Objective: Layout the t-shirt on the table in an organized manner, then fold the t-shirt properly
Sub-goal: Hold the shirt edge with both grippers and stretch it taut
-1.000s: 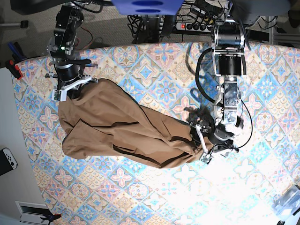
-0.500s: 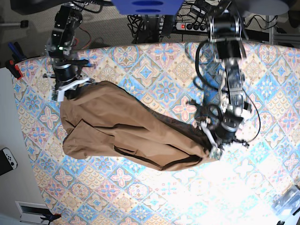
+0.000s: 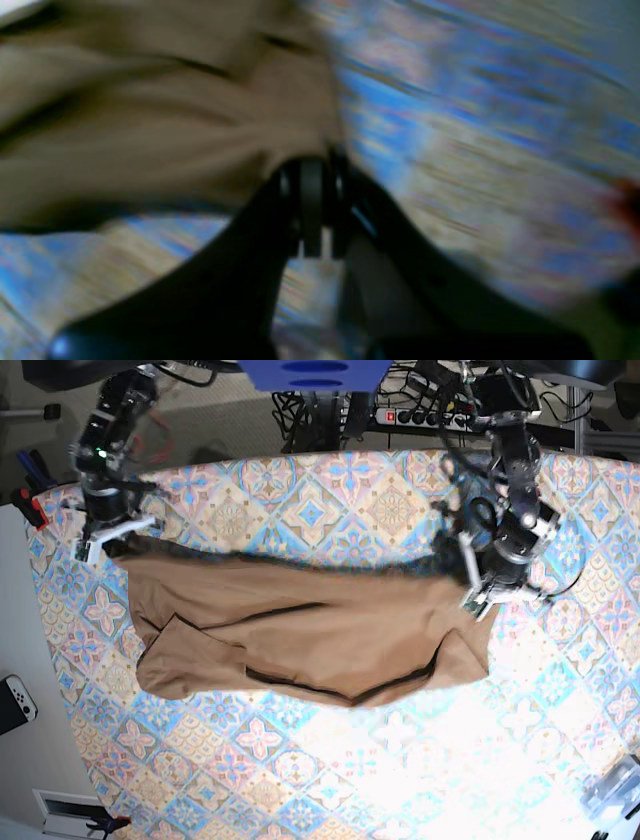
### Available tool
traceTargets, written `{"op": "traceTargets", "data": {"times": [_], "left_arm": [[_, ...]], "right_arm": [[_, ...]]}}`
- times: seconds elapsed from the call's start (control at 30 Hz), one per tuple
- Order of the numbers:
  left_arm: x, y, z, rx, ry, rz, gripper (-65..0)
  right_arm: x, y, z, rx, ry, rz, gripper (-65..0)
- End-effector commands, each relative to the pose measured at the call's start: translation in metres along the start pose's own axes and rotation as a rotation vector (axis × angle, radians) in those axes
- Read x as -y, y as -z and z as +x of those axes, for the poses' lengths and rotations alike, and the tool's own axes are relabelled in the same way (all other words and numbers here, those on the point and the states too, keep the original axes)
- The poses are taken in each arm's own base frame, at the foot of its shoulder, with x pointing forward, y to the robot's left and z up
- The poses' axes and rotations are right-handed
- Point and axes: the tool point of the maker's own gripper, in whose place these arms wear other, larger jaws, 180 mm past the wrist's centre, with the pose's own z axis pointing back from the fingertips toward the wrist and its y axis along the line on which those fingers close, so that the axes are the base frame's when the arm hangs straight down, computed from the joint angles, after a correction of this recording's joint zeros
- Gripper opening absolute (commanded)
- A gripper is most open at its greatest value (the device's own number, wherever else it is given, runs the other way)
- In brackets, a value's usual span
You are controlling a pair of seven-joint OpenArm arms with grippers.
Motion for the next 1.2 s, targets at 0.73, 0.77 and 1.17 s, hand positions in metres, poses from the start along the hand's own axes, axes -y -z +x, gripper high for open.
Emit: {"op": "traceTargets", "data": {"times": [0.73, 0.77, 1.17], "left_arm": [[0.052, -0.035, -0.083, -0.173, -0.008, -0.096, -65.0], [0.052, -0.036, -0.083, -0.176, -0.007, -0.097, -65.0], [0.053, -0.040, -0.072, -0.136, -0.084, -0.071, -19.3]], "right_arm": [[0.001, -0.006, -0.031, -0.117, 0.008, 0.030, -65.0], [0.001, -0.007, -0.032, -0.120, 0.007, 0.031, -65.0], [0.000, -0.008, -0.032, -0.120, 0.005, 0.034, -58.6]]}}
